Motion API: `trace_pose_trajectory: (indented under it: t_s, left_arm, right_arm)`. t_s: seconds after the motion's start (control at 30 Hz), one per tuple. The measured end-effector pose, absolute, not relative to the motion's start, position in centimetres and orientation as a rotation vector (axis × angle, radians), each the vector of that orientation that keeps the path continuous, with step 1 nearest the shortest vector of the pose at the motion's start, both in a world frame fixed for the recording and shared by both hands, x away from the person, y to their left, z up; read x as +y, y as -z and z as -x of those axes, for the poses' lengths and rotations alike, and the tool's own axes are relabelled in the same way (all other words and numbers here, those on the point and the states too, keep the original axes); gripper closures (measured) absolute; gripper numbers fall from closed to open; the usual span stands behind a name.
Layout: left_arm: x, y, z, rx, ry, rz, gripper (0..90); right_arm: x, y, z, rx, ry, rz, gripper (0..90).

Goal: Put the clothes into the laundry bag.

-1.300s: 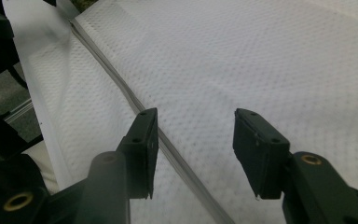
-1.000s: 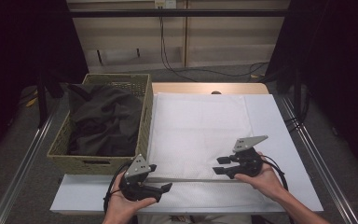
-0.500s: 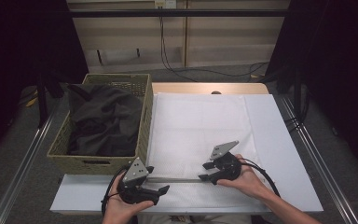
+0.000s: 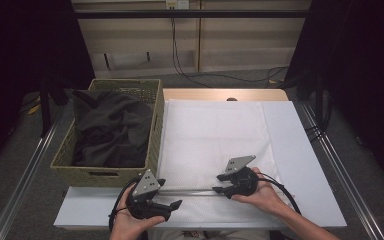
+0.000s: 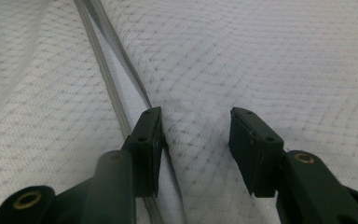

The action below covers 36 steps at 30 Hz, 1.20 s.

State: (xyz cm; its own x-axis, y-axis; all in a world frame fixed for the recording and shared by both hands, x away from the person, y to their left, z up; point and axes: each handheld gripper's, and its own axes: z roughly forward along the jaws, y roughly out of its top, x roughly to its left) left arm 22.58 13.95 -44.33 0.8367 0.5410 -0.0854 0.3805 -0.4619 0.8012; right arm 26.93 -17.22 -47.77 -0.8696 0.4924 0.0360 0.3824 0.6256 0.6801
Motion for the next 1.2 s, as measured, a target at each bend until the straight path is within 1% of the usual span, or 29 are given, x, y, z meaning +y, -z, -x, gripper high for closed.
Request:
trace_pose_trajectory:
  t_s: [0.2, 0.27, 0.3, 0.33, 0.37, 0.47, 0.6, 0.67, 0.8, 0.9, 1.0, 1.07, 1.2]
  left_arm:
    - [13.9, 44.3, -22.5, 0.665, -0.235, -2.119, 16.1]
    - [13.9, 44.3, -22.5, 0.661, -0.224, -2.106, 16.0]
    - [14.0, 44.3, -22.5, 0.661, -0.225, -2.106, 16.1]
    - [14.0, 44.3, -22.4, 0.66, -0.224, -2.105, 16.0]
    - [14.1, 44.3, -22.4, 0.662, -0.224, -2.105, 16.0]
    - [14.1, 44.3, -22.5, 0.665, -0.223, -2.11, 16.0]
    - [14.0, 44.3, -22.3, 0.643, -0.235, -2.125, 15.3]
    - [13.9, 44.2, -22.1, 0.637, -0.238, -2.136, 15.4]
    - [13.9, 44.2, -22.1, 0.635, -0.234, -2.134, 15.4]
    - [14.1, 44.2, -22.1, 0.643, -0.231, -2.123, 15.3]
    - [14.1, 44.2, -22.0, 0.644, -0.23, -2.123, 15.4]
    - [14.0, 44.2, -22.1, 0.634, -0.231, -2.127, 15.3]
    - [14.0, 44.2, -22.0, 0.633, -0.221, -2.123, 15.3]
  right_arm:
    - [-17.2, 47.7, -27.0, 2.694, -1.05, -0.726, 52.2]
    - [-16.9, 47.5, -27.0, 2.665, -0.991, -0.735, 44.1]
    - [-17.0, 47.6, -27.1, 2.669, -1.003, -0.758, 45.4]
    - [-17.1, 47.7, -27.4, 2.683, -1.033, -0.75, 50.8]
    - [-17.2, 47.6, -27.4, 2.666, -1.033, -0.764, 59.9]
    - [-17.4, 47.6, -27.9, 2.645, -1.036, -0.82, 60.2]
    - [-17.3, 47.4, -28.4, 2.681, -0.996, -0.772, 60.1]
    - [-17.3, 47.4, -28.8, 2.694, -1.017, -0.799, 64.2]
    - [-17.5, 47.4, -29.4, 2.693, -1.013, -0.805, 76.5]
    - [-17.5, 47.3, -29.6, 2.688, -0.996, -0.807, 79.7]
    - [-17.5, 47.3, -29.5, 2.68, -0.99, -0.791, 87.5]
    - [-17.4, 47.3, -29.4, 2.68, -1.0, -0.802, 89.0]
    - [-17.7, 47.3, -29.6, 2.684, -1.064, -0.821, 89.1]
